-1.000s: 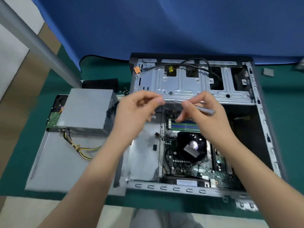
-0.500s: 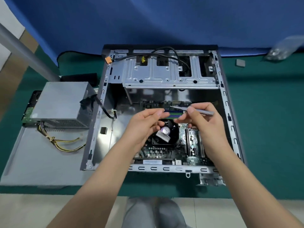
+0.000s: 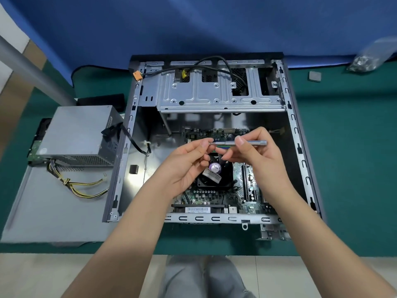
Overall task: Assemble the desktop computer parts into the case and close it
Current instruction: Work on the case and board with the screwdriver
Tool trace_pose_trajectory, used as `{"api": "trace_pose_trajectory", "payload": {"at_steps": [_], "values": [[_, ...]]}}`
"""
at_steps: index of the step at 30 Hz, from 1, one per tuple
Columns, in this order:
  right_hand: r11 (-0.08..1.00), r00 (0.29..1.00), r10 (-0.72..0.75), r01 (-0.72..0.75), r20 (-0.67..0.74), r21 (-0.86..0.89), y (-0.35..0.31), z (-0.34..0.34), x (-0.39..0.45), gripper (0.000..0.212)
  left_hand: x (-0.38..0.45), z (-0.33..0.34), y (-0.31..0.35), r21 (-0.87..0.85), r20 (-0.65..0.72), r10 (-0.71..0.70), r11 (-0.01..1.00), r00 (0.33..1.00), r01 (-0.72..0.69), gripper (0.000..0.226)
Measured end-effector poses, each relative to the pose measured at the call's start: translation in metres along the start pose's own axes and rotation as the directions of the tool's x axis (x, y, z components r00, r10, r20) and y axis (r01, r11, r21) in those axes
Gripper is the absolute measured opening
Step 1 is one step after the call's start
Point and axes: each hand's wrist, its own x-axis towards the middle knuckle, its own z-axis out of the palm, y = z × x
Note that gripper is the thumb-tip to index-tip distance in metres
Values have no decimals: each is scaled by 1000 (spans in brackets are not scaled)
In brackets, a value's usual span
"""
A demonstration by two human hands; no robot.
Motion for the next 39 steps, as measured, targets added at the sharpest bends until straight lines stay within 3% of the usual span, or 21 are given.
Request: {"api": "trace_pose_trajectory", "payload": {"at_steps": [10, 30, 35, 39], "values": [[999, 1000, 20, -20, 17, -36, 2, -2, 0, 10, -1, -1, -1, 184, -65, 74, 981, 995, -61, 9], [995, 999, 39, -41, -23, -95, 3, 0, 2, 17, -1, -3, -1, 173, -57, 80, 983, 995, -70, 9], [991, 993, 83, -92, -87, -102, 0, 1, 2, 26, -2, -5, -1, 196, -56, 86, 978, 995, -73, 9], [988, 992, 95, -104, -85, -113, 1, 1, 3, 13, 0, -6, -2, 234, -63, 87, 970, 994, -70, 8]]}}
